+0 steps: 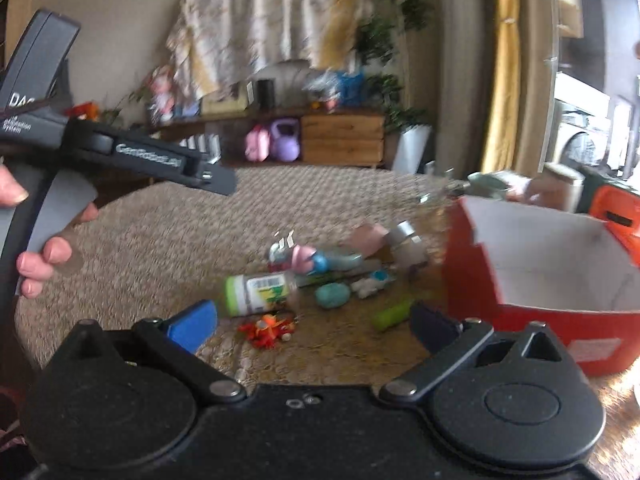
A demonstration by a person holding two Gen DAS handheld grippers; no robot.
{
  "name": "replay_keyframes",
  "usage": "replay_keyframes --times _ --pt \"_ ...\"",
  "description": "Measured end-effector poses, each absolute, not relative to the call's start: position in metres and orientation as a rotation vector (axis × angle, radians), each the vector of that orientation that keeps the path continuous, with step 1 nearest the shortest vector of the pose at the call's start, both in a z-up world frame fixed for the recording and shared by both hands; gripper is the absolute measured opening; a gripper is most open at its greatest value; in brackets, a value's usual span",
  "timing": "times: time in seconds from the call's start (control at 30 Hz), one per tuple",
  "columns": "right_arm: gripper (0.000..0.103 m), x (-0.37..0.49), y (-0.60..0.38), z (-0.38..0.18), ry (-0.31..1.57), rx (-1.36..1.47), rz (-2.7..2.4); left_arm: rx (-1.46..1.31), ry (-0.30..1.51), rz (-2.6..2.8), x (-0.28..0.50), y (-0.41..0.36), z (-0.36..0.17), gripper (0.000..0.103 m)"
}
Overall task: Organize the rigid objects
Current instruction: 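Reach the left gripper to the toothpick jar with green lid and grasp it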
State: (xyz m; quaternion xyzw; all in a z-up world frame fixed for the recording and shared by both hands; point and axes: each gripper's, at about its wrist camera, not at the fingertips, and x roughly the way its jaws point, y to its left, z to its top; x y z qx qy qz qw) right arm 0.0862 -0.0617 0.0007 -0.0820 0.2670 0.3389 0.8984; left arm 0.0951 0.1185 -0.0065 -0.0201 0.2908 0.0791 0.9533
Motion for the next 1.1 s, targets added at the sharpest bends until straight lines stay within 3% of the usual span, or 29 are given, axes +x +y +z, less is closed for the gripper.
replay_keyframes --times 0.2,0.33,0.77,0.83,0.97,1.1 --pt "0.099 0.105 -0.035 -0.028 0.584 -0.265 0.704 -0.02 0.659 0.134 0.117 0.115 -0.048 0.103" --pt "0.09 0.13 -0.035 -0.041 0.632 -0.262 0.652 -0.001 0.689 0.127 0.125 0.119 -0.07 0.103" --pt "0.075 0.144 0.006 -0.071 0.743 -0.358 0.856 -0.002 0.781 0.025 0.153 0.131 -0.106 0.102" --pt "0.074 0.145 0.012 -0.075 0.748 -0.358 0.862 0.006 0.793 0.017 0.158 0.131 -0.109 0.091" --pt "0.068 0.147 0.02 -0.081 0.757 -0.372 0.868 0.012 0.811 -0.042 0.163 0.129 -0.114 0.084" --pt "0.063 0.15 0.024 -0.086 0.766 -0.368 0.871 0.009 0.843 -0.074 0.169 0.128 -0.12 0.063"
